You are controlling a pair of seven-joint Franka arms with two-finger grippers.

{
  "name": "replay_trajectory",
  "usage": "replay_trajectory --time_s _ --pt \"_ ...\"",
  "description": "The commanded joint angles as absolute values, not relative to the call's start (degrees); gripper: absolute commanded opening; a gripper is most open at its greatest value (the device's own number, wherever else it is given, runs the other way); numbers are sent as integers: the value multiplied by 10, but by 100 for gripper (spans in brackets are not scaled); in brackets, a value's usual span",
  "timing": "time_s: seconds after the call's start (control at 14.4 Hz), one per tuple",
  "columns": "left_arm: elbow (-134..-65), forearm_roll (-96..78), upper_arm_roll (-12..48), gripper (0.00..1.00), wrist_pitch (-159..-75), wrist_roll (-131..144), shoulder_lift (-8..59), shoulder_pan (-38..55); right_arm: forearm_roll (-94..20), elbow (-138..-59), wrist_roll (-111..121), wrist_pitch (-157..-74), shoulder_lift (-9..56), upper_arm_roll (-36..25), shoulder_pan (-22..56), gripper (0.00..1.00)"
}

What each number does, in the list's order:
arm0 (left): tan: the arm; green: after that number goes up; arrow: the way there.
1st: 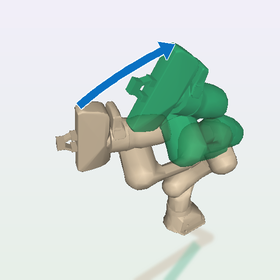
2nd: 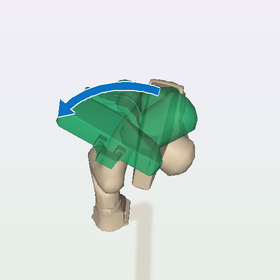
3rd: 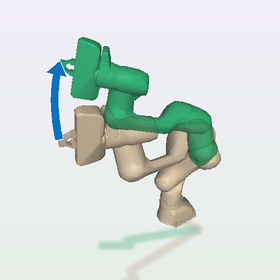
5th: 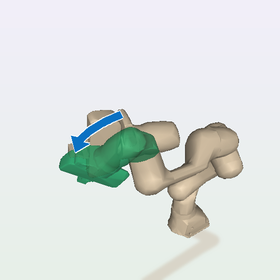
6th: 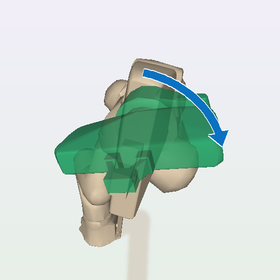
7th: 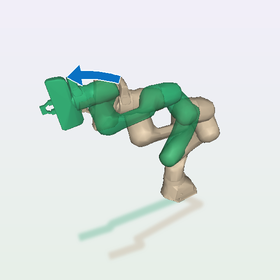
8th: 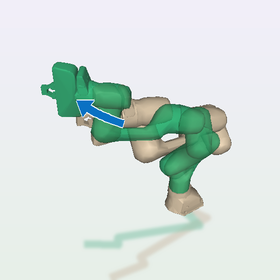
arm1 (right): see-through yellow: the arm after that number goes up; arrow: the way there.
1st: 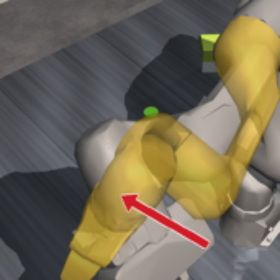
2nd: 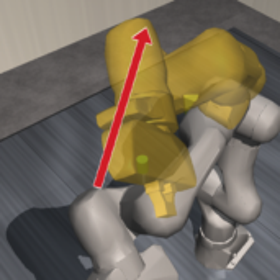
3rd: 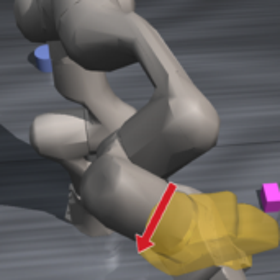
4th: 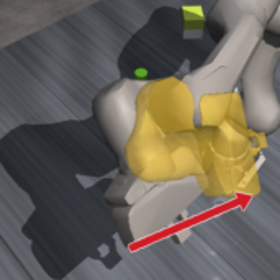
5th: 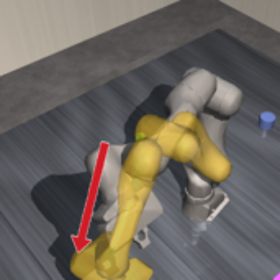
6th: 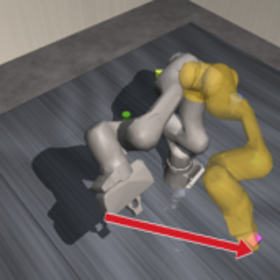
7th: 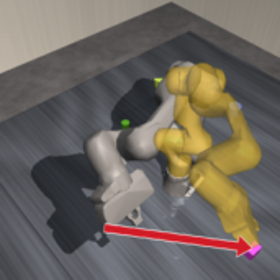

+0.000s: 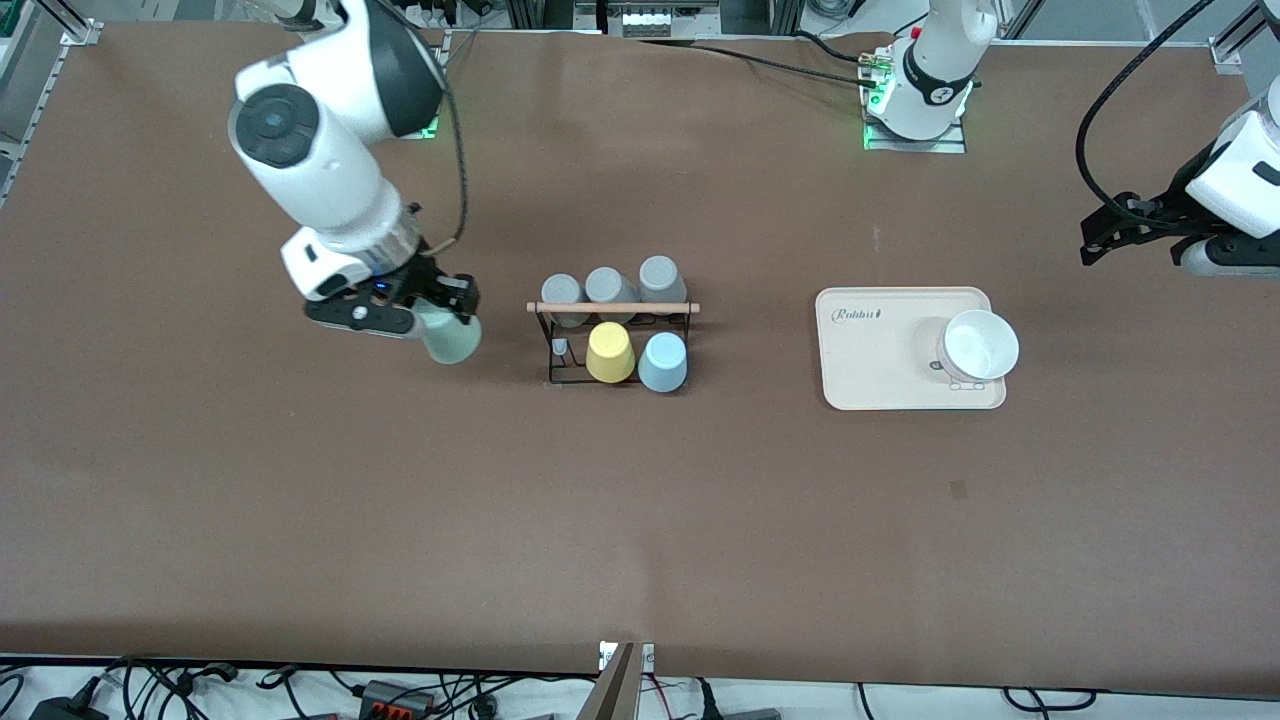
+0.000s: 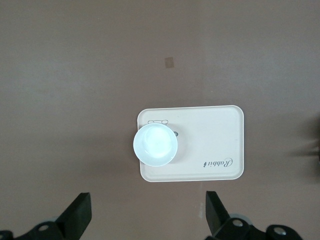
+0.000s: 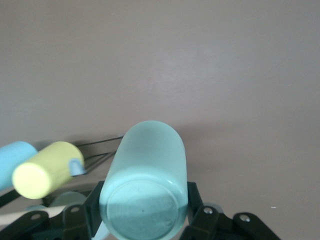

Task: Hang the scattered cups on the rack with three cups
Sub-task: 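Carry the mint cup with the right gripper to the rack's front row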

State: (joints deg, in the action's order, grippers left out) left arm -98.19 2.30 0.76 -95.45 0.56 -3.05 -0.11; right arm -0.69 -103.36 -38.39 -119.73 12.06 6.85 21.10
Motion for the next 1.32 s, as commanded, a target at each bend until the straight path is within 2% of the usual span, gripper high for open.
replay_trajectory --time_s 0.0,0.62,1.25 --pt "-965 21 8 100 -940 -8 -24 -4 -10 -979 -410 -1187 156 68 228 24" --pt "-965 15 6 100 -932 -17 -23 -21 -8 -942 -475 -1194 208 68 277 24" --pt "-955 15 13 100 -902 -8 -23 -25 1 -944 -477 -1228 241 62 307 24"
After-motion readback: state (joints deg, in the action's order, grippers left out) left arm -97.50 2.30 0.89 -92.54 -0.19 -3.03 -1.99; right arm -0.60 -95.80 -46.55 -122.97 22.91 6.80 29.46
